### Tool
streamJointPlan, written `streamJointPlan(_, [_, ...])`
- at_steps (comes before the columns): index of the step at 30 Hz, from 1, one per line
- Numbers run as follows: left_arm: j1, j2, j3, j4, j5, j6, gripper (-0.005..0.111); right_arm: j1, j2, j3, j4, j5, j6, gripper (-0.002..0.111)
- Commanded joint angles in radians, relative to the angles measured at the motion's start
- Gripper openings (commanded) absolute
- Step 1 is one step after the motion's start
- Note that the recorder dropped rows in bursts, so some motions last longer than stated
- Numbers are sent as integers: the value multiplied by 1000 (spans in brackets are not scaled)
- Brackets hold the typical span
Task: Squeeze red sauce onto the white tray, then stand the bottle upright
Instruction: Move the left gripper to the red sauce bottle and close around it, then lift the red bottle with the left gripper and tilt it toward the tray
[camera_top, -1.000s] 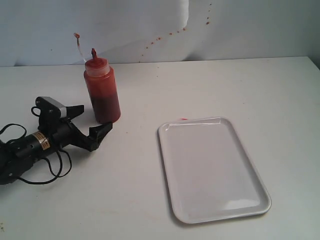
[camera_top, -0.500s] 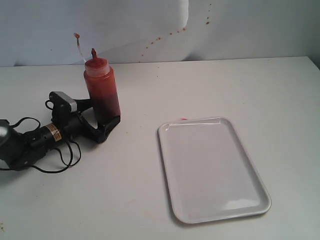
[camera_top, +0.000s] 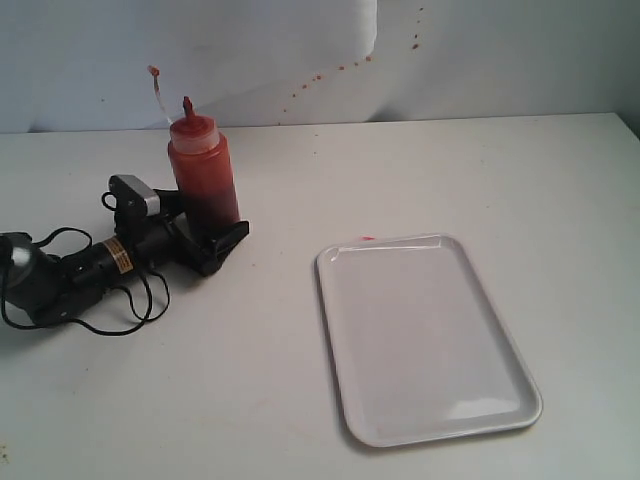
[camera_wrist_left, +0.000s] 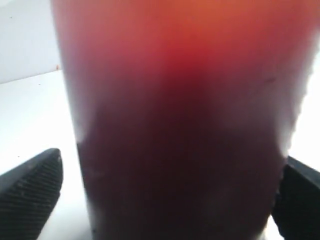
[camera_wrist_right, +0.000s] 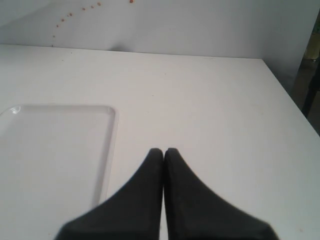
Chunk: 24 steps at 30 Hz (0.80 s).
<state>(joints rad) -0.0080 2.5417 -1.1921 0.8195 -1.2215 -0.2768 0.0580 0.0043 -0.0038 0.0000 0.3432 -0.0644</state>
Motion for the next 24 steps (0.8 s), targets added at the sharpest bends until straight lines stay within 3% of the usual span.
streamJointPlan(1, [-3,11,0,12,15,-13,71,2,-4,4,0,-1,-4,0])
streamJointPlan(6, [-3,11,0,21,15,-13,16,2,-4,4,0,-1,-4,0])
streamJointPlan(8, [-3,11,0,45,15,-5,0,2,-4,4,0,-1,-4,0])
streamJointPlan(14, [2,-30,0,133,0,-3,1,2,-4,4,0,-1,-4,0])
streamJointPlan(21, [45,-177,2,434,0,-11,0,2,-4,4,0,-1,-4,0])
streamJointPlan(24, [76,-282,2,604,0,-88,0,2,-4,4,0,-1,-4,0])
